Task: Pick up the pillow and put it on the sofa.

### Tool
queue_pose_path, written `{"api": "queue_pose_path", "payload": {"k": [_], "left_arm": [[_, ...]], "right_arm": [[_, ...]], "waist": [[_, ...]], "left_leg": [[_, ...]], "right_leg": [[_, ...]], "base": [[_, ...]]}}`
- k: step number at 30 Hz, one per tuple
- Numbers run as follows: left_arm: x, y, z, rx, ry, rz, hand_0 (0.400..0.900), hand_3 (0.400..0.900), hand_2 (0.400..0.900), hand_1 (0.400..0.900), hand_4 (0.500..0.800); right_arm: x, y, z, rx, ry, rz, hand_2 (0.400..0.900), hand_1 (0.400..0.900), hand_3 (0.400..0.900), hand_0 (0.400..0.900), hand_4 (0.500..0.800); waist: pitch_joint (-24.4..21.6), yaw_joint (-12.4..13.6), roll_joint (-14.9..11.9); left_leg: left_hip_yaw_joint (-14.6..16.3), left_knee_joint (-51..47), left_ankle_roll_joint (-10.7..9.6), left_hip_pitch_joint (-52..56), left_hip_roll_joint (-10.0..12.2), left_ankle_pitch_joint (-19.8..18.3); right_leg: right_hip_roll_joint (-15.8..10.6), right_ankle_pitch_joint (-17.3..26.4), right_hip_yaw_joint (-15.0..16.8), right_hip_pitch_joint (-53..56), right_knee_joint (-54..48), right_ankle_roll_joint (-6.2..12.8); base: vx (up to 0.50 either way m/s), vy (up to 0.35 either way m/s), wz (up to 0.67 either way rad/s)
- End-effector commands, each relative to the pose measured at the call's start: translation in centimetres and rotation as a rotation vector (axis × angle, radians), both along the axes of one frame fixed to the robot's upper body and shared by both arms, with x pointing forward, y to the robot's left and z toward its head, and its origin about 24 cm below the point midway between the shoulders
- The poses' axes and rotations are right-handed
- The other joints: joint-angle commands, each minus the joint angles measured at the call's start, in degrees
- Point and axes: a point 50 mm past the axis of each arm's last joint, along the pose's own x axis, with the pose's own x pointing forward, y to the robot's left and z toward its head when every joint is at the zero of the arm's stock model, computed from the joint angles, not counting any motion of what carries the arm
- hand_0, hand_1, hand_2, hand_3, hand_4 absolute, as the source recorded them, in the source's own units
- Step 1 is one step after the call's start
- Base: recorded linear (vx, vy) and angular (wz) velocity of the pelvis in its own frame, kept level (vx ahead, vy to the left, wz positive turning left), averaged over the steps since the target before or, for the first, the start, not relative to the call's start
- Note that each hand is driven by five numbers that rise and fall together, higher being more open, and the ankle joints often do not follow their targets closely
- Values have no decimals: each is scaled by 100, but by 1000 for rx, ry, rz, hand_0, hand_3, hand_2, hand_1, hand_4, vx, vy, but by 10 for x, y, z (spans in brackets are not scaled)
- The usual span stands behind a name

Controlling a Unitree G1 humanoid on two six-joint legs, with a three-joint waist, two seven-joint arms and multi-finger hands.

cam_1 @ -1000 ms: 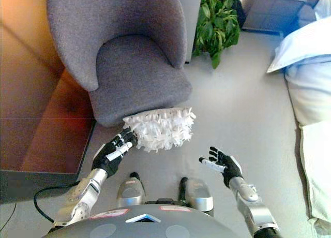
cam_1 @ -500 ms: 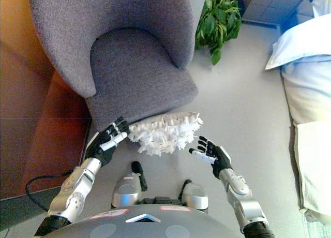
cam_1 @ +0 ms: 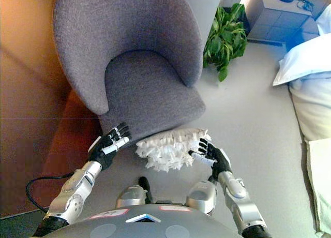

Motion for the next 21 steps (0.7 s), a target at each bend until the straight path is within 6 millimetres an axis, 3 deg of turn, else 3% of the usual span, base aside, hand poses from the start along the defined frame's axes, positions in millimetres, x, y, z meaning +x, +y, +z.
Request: {"api": "queue_pose_path", "payload": {"k": [1, 11, 14, 21], "left_arm": [[25, 0, 36, 20, -210, -19, 900, 900, 900, 900, 800], [10, 5, 35, -6, -168, -34, 900, 900, 900, 900, 800], [6, 10, 36, -9, -162, -64, 900, 900, 900, 900, 800], [10, 18, 44, 29, -167, -122, 900, 900, 900, 900, 800]], "right_arm": [[38, -10, 30, -101, -198, 21, 900, 900, 900, 900, 800], [42, -42, 37, -316, -158, 104, 900, 900, 900, 900, 800], [39, -55, 41, -452, -153, 130, 900, 900, 900, 900, 800], [59, -79, 68, -988, -275, 344, 900, 900, 900, 900, 800]], "waist": [[-86, 39, -99], [-221, 88, -97], [-204, 61, -70], [28, 128, -81]], "left_leg": [[81, 169, -254, -25, 488, -123], [122, 644, -507, -31, 1104, -44], [181, 607, -572, -39, 1171, 26], [-238, 1101, -597, -281, 1248, -225]], "right_leg": [[42, 959, -77, 84, 82, 212], [534, 71, -199, 506, -8, 50], [552, 52, -249, 470, 21, 64], [383, 71, -61, 110, 452, 139]], "base": [[160, -199, 35], [133, -114, 23], [55, -59, 32], [45, -57, 17]]}}
